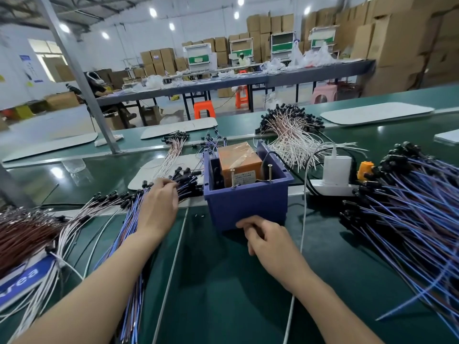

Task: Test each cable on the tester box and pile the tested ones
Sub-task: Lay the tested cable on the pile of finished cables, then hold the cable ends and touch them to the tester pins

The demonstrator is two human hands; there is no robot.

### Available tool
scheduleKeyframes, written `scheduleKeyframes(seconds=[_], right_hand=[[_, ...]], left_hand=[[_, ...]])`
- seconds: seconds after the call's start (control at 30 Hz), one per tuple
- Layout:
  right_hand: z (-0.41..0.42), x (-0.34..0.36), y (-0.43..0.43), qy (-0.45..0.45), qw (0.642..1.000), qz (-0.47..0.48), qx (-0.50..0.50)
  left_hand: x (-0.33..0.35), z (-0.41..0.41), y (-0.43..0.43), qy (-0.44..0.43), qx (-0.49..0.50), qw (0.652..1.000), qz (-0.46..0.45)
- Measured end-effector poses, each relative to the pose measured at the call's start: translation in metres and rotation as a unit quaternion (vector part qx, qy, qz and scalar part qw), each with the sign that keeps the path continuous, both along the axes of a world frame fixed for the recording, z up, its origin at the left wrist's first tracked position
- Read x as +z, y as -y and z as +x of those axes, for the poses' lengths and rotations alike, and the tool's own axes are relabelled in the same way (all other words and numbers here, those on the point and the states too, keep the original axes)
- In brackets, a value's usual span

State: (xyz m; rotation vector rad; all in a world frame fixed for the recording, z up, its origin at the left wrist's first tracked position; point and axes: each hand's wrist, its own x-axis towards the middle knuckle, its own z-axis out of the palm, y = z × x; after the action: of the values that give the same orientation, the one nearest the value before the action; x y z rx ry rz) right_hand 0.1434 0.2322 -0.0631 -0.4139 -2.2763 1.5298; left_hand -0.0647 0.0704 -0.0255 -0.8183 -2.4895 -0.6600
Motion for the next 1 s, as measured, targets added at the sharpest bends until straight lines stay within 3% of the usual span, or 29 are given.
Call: scheduleKeyframes(seconds=[0.17,0.3,0.43,0.57,0.7,0.83,1.0], right_hand=[[0.002,0.002,0.001,-0.005,1.000,-0.021,-0.006],[0.003,0.004,0.002,-0.026,0.998,-0.051,-0.007],[0.008,0.012,0.000,-0.080,0.989,-0.126,-0.003],[0.016,0.022,-0.008,-0.153,0.955,-0.253,-0.001],[0.025,0.036,-0.025,-0.210,0.882,-0.421,-0.017],[0.039,0.039,-0.047,-0.245,0.813,-0.528,0.014],[0.044,0.036,-0.057,-0.236,0.818,-0.524,0.022]], left_hand=[[0.036,0.007,0.003,0.033,0.037,0.979,0.198],[0.086,0.028,0.001,0.050,-0.001,0.934,0.353],[0.136,0.075,-0.003,-0.050,-0.078,0.898,0.430],[0.125,0.138,-0.022,-0.070,-0.189,0.893,0.402],[0.053,0.188,-0.058,0.016,-0.250,0.916,0.314],[-0.016,0.203,-0.085,0.130,-0.249,0.936,0.213],[-0.032,0.202,-0.087,0.186,-0.209,0.953,0.116]])
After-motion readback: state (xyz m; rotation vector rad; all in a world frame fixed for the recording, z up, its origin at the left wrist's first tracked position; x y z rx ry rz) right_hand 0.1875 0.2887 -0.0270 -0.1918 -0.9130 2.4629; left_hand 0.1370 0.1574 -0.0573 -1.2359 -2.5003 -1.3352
